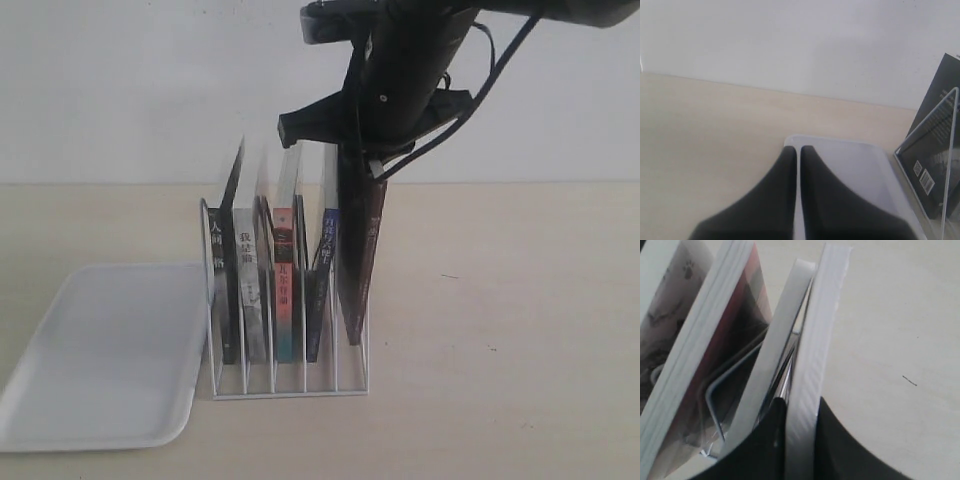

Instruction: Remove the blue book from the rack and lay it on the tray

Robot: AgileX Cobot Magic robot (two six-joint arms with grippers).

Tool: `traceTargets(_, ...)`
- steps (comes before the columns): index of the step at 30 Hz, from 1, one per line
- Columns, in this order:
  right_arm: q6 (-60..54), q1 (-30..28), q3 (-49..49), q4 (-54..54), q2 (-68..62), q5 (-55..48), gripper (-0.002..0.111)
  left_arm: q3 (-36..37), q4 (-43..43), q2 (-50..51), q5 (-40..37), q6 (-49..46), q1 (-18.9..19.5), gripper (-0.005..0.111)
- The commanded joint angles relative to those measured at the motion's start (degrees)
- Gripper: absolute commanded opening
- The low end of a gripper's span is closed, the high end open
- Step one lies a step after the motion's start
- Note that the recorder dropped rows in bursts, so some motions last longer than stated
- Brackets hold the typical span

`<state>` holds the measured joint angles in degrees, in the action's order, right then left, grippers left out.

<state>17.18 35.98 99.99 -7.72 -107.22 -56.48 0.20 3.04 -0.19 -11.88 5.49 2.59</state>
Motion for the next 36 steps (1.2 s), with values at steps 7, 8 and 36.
traceTargets(7, 1.8, -0.1, 1.9, -1.0, 2.1, -0.6, 0.001, -0.2, 0.6, 0.2, 0.4, 0.4, 0.2, 0.004)
traceTargets(8, 2.0, -0.1, 1.9, -1.1, 2.3, -0.5, 0.001, -0.2, 0.6, 0.2, 0.4, 0.4, 0.2, 0.004)
traceTargets(36, 3.9, -0.1, 6.7, -1.6, 5.5, -5.6, 0.001, -0.2, 0.6, 0.2, 0.4, 0.4, 0.2, 0.004)
